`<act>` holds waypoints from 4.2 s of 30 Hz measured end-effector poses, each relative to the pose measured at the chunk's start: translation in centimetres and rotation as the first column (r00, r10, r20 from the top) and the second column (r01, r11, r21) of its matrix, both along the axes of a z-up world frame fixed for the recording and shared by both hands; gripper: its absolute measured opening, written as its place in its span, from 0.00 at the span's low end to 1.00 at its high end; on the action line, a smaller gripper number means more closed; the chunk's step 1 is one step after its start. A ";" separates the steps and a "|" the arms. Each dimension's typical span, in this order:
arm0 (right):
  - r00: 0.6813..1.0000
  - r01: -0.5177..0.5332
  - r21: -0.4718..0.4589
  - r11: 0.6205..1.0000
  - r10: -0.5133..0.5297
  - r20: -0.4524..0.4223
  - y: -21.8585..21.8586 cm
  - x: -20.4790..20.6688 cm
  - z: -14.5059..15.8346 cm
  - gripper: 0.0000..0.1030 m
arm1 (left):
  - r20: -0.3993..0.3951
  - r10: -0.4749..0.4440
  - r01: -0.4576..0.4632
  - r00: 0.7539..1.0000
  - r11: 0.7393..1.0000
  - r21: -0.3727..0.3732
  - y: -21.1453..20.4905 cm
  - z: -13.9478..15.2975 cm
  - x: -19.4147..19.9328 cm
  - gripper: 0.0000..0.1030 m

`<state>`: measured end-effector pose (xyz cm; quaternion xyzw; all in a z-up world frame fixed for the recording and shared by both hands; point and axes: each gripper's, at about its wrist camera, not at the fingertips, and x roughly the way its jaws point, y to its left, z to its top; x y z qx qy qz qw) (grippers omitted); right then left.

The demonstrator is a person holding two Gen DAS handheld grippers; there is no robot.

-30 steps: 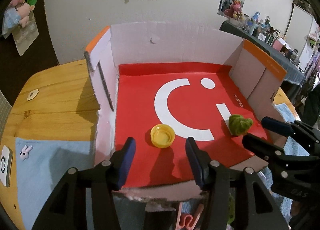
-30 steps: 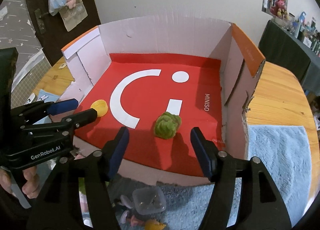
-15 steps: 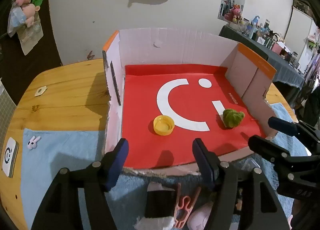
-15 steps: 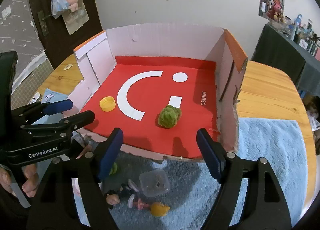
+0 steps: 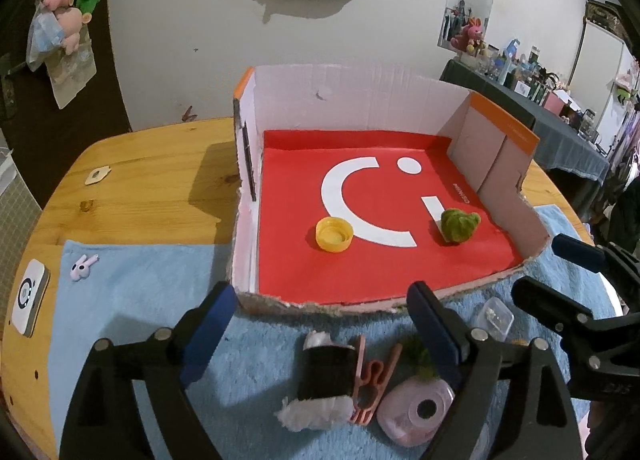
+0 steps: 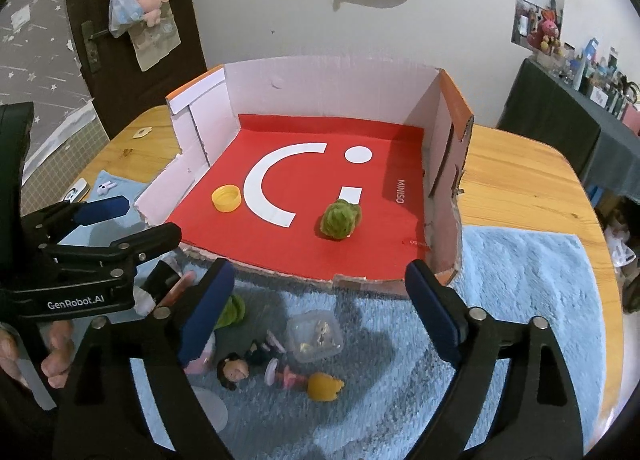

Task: Organize objects
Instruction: 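Withdraw both tools from the box back over the towel, then grasp the pink-and-yellow figurine with the right tool while the left tool grasps the black-and-white plush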

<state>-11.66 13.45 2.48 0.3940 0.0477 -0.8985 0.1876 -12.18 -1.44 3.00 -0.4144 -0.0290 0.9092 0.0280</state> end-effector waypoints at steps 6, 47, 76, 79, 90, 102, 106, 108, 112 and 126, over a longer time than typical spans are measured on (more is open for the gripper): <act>1.000 -0.004 0.006 1.000 0.004 -0.010 0.0 1.0 0.1 0.86 | 0.007 0.008 -0.008 1.000 1.000 0.007 -0.2 -0.2 0.9 0.87; 1.000 0.009 0.013 1.000 -0.009 -0.009 0.7 7.2 -2.4 0.84 | 0.026 0.012 -0.013 1.000 1.000 0.017 -0.5 -2.8 6.8 0.71; 0.997 0.048 0.044 0.998 -0.050 0.064 0.8 5.1 -4.8 0.62 | 0.091 0.003 -0.003 0.996 1.000 0.004 -1.7 -4.5 4.2 0.48; 0.996 0.050 0.044 0.998 -0.054 0.073 0.8 5.0 -5.1 0.56 | 0.083 0.000 0.002 0.997 1.000 -0.023 -1.2 -4.7 4.1 0.48; 0.995 0.037 0.036 0.999 -0.040 0.090 0.6 5.0 -5.5 0.48 | 0.076 -0.010 0.012 0.997 0.999 -0.038 -0.6 -4.6 3.7 0.41; 0.997 0.025 0.018 1.000 -0.026 0.074 0.6 5.4 -4.7 0.46 | 0.057 -0.014 0.015 0.998 1.000 -0.013 -0.5 -3.7 4.6 0.41; 0.997 0.026 0.008 1.000 -0.026 0.068 0.8 5.7 -4.4 0.46 | 0.049 -0.012 0.013 0.999 1.000 -0.008 -0.5 -3.4 5.0 0.41; 0.998 0.026 0.002 1.000 -0.026 0.063 0.9 5.8 -4.1 0.46 | 0.044 -0.015 0.015 0.999 1.000 0.001 -0.5 -3.2 5.1 0.41; 0.998 0.024 -0.006 1.000 -0.024 0.051 0.9 5.9 -3.6 0.46 | 0.033 -0.018 0.018 0.999 1.000 0.006 -0.4 -2.7 5.5 0.40; 1.000 0.006 -0.018 1.000 -0.006 0.018 0.6 6.0 -1.7 0.46 | 0.007 -0.024 0.023 1.000 0.999 0.037 -0.5 -1.2 6.0 0.40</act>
